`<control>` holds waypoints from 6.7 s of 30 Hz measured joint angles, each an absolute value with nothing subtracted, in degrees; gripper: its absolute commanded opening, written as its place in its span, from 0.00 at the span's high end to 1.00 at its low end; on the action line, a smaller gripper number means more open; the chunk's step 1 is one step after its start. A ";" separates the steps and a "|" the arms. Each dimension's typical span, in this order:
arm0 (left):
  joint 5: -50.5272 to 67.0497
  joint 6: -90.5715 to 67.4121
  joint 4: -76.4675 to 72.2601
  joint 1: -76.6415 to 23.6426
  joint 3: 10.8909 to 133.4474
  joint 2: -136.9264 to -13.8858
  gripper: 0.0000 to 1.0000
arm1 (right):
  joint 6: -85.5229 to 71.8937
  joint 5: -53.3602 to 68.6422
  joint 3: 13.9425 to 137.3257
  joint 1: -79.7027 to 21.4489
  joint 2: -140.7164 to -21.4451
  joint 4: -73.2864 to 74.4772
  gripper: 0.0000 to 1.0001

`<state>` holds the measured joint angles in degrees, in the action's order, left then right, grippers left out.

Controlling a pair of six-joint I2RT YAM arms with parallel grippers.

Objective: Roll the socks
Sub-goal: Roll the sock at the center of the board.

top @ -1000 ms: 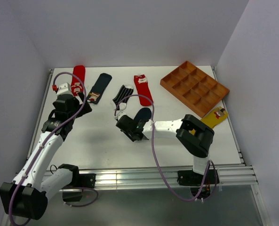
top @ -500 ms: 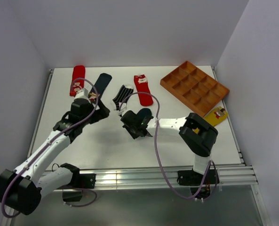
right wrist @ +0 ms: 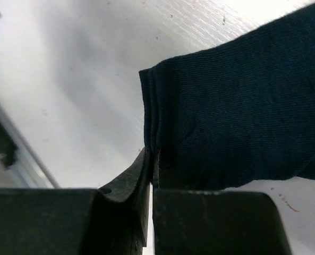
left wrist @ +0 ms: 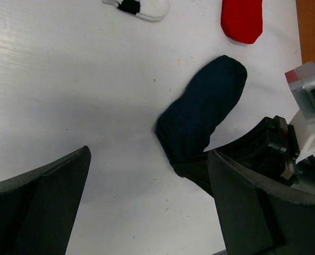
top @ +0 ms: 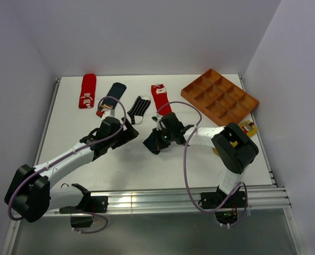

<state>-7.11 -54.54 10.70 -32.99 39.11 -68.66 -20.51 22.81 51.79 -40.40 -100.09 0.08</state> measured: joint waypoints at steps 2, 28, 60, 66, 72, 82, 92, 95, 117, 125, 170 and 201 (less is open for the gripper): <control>-7.20 -55.68 9.43 -33.63 38.74 -69.76 0.03 | -23.03 27.77 50.22 -38.09 -100.14 -2.79 1.00; -7.22 -57.47 6.70 -35.73 38.13 -81.36 0.28 | -40.07 49.23 46.48 -27.77 -111.09 -18.55 1.00; -3.66 -51.70 1.37 -37.71 45.39 -93.25 0.44 | -45.34 53.01 45.30 -26.09 -113.71 -22.87 1.00; -3.07 -51.68 1.23 -37.71 46.28 -94.41 0.50 | -45.30 52.97 45.32 -26.09 -113.71 -22.72 1.00; -2.55 -51.29 1.98 -37.76 48.07 -96.18 0.57 | -45.10 52.84 45.34 -26.09 -113.69 -22.46 1.00; -2.48 -50.19 5.06 -38.39 52.14 -99.20 0.71 | -44.10 51.86 45.84 -26.09 -112.90 -19.79 0.95; -4.45 -49.56 8.01 -40.21 55.53 -101.65 0.85 | -39.70 46.11 46.65 -26.52 -108.51 -12.51 0.71; -4.99 -49.39 8.43 -40.73 56.40 -102.26 0.87 | -37.80 42.89 46.89 -27.16 -105.93 -9.80 0.63; -7.11 -48.90 8.47 -41.76 56.62 -102.26 0.87 | -29.06 23.99 44.60 -35.18 -88.14 -4.16 0.66; -7.64 -48.82 8.45 -42.00 56.60 -102.21 0.87 | -32.60 25.17 42.54 -34.57 -94.19 -8.99 0.71; -7.92 -48.66 8.49 -42.15 56.60 -102.10 0.88 | -14.00 -1.17 43.03 -46.74 -89.84 -4.71 0.60; -9.34 -40.95 11.18 -41.25 57.04 -101.36 0.89 | -8.97 -4.40 42.41 -50.81 -89.38 -5.08 0.59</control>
